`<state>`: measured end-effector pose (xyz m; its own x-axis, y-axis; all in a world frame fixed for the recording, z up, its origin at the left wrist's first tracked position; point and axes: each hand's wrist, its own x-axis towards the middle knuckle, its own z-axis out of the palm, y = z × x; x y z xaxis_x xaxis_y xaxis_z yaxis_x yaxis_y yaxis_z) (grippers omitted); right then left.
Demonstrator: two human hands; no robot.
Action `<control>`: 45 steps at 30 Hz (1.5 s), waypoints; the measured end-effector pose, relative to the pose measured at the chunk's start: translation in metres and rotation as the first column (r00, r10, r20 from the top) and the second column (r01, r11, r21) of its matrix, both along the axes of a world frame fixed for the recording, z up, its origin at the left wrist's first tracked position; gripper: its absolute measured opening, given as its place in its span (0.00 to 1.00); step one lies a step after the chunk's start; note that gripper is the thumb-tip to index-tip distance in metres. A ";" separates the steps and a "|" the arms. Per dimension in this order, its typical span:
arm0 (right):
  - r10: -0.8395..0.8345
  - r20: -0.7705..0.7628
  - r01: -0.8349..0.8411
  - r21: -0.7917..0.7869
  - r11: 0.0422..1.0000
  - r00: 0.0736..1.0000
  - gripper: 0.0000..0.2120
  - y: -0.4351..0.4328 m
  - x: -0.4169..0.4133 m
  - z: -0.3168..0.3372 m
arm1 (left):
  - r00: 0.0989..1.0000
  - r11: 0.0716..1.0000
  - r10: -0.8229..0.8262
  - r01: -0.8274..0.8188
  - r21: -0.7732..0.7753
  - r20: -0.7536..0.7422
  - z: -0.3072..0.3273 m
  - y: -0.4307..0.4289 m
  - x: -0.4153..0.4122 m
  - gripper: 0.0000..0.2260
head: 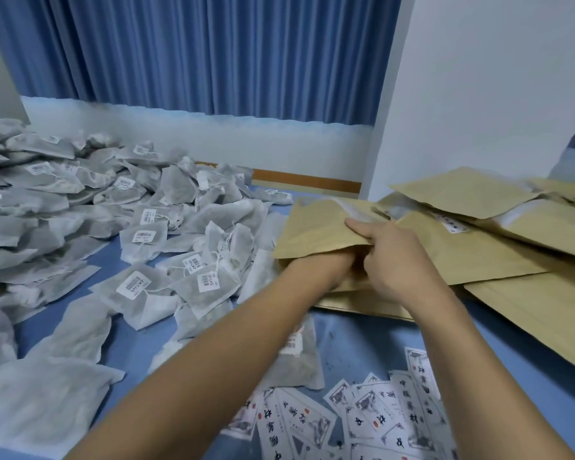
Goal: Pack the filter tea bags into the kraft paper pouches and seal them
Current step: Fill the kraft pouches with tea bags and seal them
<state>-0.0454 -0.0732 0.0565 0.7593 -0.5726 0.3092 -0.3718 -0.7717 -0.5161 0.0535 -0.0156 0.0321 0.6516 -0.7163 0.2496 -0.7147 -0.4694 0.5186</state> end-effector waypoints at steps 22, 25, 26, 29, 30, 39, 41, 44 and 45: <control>-0.120 0.142 0.113 0.052 0.992 0.983 0.36 -0.015 -0.001 0.001 | 0.965 0.998 -0.033 0.044 -0.037 0.260 -0.011 0.031 -0.034 0.07; -0.094 0.123 0.085 0.073 0.994 0.988 0.35 -0.010 0.002 -0.002 | 0.998 0.999 -0.036 0.038 0.039 -0.049 -0.003 0.008 -0.010 0.20; -0.093 0.116 0.084 0.081 0.993 0.989 0.35 -0.007 0.002 -0.003 | 0.993 0.997 -0.060 0.064 0.035 -0.102 -0.003 0.005 -0.008 0.22; -0.112 0.146 0.102 0.073 0.992 0.983 0.35 -0.002 0.001 -0.004 | 0.995 0.992 -0.074 0.067 -0.106 -0.063 -0.017 0.013 -0.026 0.10; -0.125 0.169 0.115 0.068 0.991 0.978 0.34 -0.002 -0.001 -0.003 | 0.997 0.967 -0.066 0.056 -0.250 -0.035 -0.025 0.020 -0.036 0.06; -0.158 0.285 0.150 0.051 0.987 0.945 0.29 -0.007 -0.017 0.017 | 0.418 0.876 -0.178 -0.344 -0.337 -0.891 -0.045 0.086 -0.089 0.21; -0.121 0.309 0.113 0.042 0.993 0.943 0.29 -0.005 -0.020 0.019 | 0.291 0.830 -0.304 -0.387 -0.402 -0.907 -0.031 0.077 -0.083 0.23; 0.036 0.282 -0.038 0.003 0.999 0.959 0.29 0.003 -0.030 0.014 | 0.107 0.652 -0.587 -0.526 -0.547 -0.803 -0.004 0.062 -0.069 0.12; 0.119 0.242 -0.116 -0.027 0.993 0.963 0.31 0.006 -0.034 0.010 | 0.050 0.605 -0.676 -0.533 -0.592 -0.735 0.002 0.062 -0.064 0.10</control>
<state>-0.0795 -0.0668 0.0665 0.7220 -0.4789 0.4994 -0.1429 -0.8095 -0.5695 -0.0105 0.0467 0.0346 0.6254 -0.7681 -0.1376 0.6525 0.4180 0.6322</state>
